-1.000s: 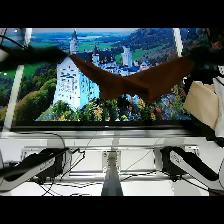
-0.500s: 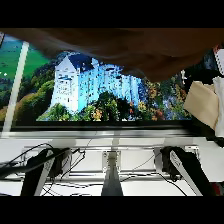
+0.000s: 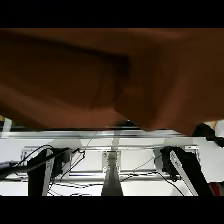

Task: Fold the clothes and pants, and hang the long-sleeved shirts on hangers.

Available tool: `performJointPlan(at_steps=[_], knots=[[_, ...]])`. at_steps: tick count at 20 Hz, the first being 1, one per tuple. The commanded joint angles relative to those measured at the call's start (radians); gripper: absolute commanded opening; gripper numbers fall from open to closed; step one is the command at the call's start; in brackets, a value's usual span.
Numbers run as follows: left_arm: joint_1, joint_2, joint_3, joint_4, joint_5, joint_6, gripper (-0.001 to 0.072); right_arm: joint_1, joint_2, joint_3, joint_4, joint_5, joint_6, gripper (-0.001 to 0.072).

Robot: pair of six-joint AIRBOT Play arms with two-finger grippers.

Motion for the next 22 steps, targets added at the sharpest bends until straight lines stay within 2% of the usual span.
performJointPlan(at_steps=[1,3,7,10,12,14,16,19,22], knots=[[-0.039,-0.171,-0.029,0.01,-0.233,0.009,0.0017,0.0,-0.147,-0.09,0.031,0.117,0.008,0.001],[-0.145,-0.326,-0.048,0.011,-0.245,0.09,0.0016,0.003,-0.278,-0.16,0.05,0.183,0.008,0.0011],[-0.358,-0.634,-0.05,0.11,-0.162,0.102,0.0017,0.034,-0.55,-0.256,0.042,0.201,0.003,0.0011],[-0.45,-0.802,-0.05,0.159,-0.018,0.102,0.0017,0.039,-0.73,-0.257,0.021,0.116,0.001,0.0011],[-0.483,-0.864,-0.05,0.159,0.076,0.101,0.0017,0.039,-0.81,-0.257,-0.008,0.021,0.001,0.0011],[-0.495,-0.885,-0.05,0.16,0.111,0.101,0.0017,0.038,-0.85,-0.257,-0.073,-0.046,0.001,0.0011],[-0.494,-0.888,-0.05,0.161,0.073,0.087,0.0017,0.038,-0.86,-0.257,-0.188,-0.068,0.001,0.0011],[-0.492,-0.89,-0.05,0.271,-0.097,0.087,0.0017,0.037,-0.862,-0.257,-0.363,-0.011,0.001,0.001],[-0.494,-0.93,-0.051,0.301,-0.256,0.06,0.0017,0.038,-0.862,-0.257,-0.387,0.131,0.0,0.001]])
